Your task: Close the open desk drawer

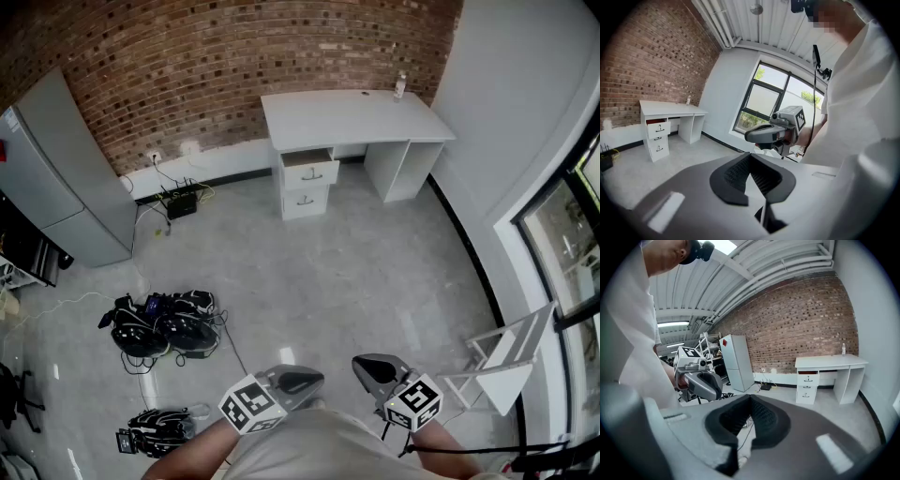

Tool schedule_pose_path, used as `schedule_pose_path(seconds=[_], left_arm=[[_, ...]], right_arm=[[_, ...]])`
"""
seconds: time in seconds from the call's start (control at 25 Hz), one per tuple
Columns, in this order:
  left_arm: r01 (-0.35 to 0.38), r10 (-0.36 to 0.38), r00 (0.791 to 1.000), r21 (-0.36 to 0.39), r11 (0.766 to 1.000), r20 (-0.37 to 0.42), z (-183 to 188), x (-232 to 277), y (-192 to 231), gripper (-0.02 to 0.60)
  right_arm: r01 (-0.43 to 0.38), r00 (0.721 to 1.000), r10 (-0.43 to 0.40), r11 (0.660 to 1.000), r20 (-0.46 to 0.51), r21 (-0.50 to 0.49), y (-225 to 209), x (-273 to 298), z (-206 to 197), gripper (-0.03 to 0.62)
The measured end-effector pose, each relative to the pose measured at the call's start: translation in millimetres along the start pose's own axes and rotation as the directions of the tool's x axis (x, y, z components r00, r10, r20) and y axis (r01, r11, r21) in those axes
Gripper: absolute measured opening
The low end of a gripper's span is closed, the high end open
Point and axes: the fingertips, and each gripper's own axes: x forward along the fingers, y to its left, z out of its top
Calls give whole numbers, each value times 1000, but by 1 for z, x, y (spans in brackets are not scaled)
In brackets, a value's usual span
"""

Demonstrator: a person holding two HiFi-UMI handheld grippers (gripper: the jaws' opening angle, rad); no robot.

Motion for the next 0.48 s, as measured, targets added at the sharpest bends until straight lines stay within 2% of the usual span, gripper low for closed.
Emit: schedule_pose_path(seconds=[0.24, 0.48], left_arm=[[-37, 38, 999, 45, 998, -33, 6, 50, -23, 3], [-31, 33, 998, 40, 999, -44, 8, 62, -27, 3]], right_arm=[[14, 999, -14, 1000, 30, 3, -29, -42, -20, 2], [14, 999, -14, 1000, 36, 24, -34, -50, -28, 2]])
